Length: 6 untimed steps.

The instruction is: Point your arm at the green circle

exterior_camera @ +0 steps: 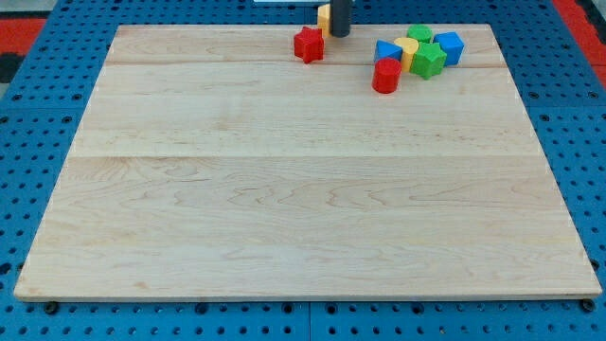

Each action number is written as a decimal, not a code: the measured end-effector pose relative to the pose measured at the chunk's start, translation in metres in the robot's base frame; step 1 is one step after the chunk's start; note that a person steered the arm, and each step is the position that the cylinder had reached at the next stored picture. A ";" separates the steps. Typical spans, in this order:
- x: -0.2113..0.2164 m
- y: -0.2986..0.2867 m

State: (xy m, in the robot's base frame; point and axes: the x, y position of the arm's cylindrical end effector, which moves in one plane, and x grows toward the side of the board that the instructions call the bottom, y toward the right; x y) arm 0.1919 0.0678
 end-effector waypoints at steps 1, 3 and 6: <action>0.000 0.034; 0.000 0.109; 0.000 0.022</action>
